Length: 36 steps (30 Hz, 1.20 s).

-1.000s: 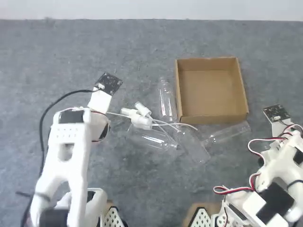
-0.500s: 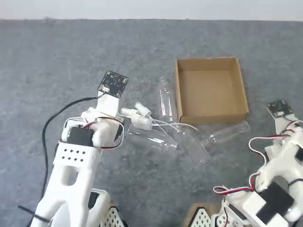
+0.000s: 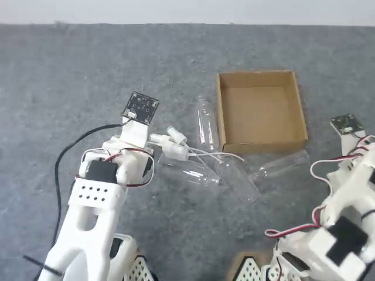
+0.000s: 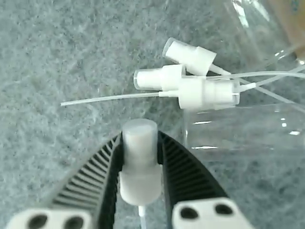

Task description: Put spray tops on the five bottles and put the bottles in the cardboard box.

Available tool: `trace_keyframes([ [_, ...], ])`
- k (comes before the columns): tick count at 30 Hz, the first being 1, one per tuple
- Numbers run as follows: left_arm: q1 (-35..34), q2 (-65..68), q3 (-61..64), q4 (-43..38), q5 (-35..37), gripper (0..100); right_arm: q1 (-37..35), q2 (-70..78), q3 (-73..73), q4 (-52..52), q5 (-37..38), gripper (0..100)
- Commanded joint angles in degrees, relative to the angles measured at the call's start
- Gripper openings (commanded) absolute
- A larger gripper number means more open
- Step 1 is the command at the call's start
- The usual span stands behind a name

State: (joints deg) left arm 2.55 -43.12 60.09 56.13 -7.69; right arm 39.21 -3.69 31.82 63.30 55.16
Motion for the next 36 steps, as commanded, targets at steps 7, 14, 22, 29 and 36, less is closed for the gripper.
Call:
trace_keyframes([
  [7, -0.1, -1.9, -0.3, -1.6, 0.4, 1, 1.2, 3.3, -3.7, 1.0, -0.6, 13.8],
  [14, 0.2, -1.9, -0.2, -1.6, 0.4, 1, 1.8, 2.2, -5.1, 1.3, 2.2, 0.9],
  [22, -0.1, -6.3, -6.5, -0.2, 0.6, 1, -4.9, -15.6, -13.5, 13.9, -8.4, 0.6],
  [29, -0.1, -15.7, -24.7, 11.5, 1.0, 1, -27.1, -38.8, -8.4, 15.7, -23.8, 0.6],
  [36, -0.1, -12.9, -47.9, 17.1, 8.4, 1, -54.7, -48.4, 1.5, 7.0, -38.2, 0.6],
])
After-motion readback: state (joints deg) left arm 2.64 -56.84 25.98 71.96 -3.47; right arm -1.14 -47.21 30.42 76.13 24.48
